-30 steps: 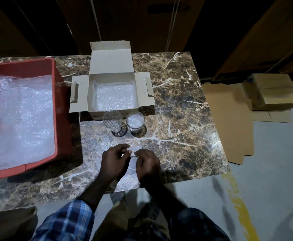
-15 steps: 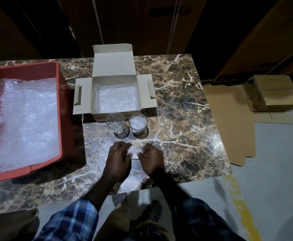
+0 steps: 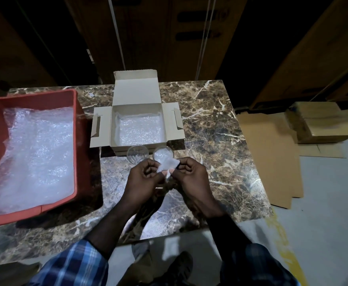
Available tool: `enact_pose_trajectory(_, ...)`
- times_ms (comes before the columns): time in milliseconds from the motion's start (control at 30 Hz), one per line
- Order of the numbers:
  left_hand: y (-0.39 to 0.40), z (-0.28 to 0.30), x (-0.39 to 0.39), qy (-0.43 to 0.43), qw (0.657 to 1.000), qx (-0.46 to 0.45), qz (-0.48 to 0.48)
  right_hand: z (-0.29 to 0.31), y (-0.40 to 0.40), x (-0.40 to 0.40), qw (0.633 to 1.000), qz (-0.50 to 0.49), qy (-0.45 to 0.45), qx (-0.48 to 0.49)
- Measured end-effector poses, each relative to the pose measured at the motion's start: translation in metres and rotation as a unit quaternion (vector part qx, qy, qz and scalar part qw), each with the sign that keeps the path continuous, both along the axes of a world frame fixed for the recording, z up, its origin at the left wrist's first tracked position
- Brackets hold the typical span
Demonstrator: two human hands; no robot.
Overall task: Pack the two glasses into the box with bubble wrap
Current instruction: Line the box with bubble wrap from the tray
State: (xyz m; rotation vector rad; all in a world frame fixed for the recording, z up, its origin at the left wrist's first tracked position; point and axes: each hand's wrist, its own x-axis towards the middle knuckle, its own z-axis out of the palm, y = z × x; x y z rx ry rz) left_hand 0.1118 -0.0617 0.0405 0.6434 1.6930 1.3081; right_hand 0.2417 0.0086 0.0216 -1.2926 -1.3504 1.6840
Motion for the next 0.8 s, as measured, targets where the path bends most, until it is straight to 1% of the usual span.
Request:
enact_pose_trajectory(33,0.002,0.002,-0.002,0.030,1.000,-0.002,-0.005,0.003,0.002,-0.003,1.000,0.002,-0.014,0.017)
enact_pose_trajectory(133,0.009,0.007,-0.016,0.184,0.982,-0.001,-0.045,0.018,0.011,-0.011,0.997,0.012,-0.056,0.057)
enact_pose_trajectory(200,0.017,0.014,-0.025,0.256,0.963,0.036,-0.073,0.027,0.021,-0.014,0.992,0.037,-0.084,0.086)
enact_pose_trajectory(233,0.021,0.018,-0.029,0.292,0.951,0.052,-0.086,0.031,0.025,-0.016,0.986,0.052,-0.107,0.115)
enact_pose_trajectory(300,0.030,0.021,-0.035,0.348,0.930,0.048,-0.105,0.035,0.033,-0.020,0.965,0.077,-0.164,0.188)
enact_pose_trajectory(367,0.036,0.016,-0.040,0.373,0.922,0.018,-0.106,0.036,0.037,-0.025,0.943,0.094,-0.203,0.248)
enact_pose_trajectory(433,0.038,0.010,-0.041,0.390,0.915,0.013,-0.102,0.034,0.037,-0.030,0.926,0.103,-0.213,0.292)
enact_pose_trajectory(533,0.035,0.003,-0.042,0.449,0.886,0.030,-0.107,0.031,0.038,-0.032,0.919,0.081,-0.211,0.323)
enact_pose_trajectory(600,0.033,0.001,-0.043,0.475,0.871,0.032,-0.116,0.030,0.037,-0.033,0.920,0.071,-0.215,0.319)
enact_pose_trajectory(700,0.033,0.003,-0.046,0.484,0.864,0.042,-0.132,0.036,0.033,-0.033,0.928,0.080,-0.226,0.285)
enact_pose_trajectory(800,0.033,0.005,-0.048,0.492,0.854,0.032,-0.164,0.043,0.033,-0.032,0.945,0.086,-0.199,0.245)
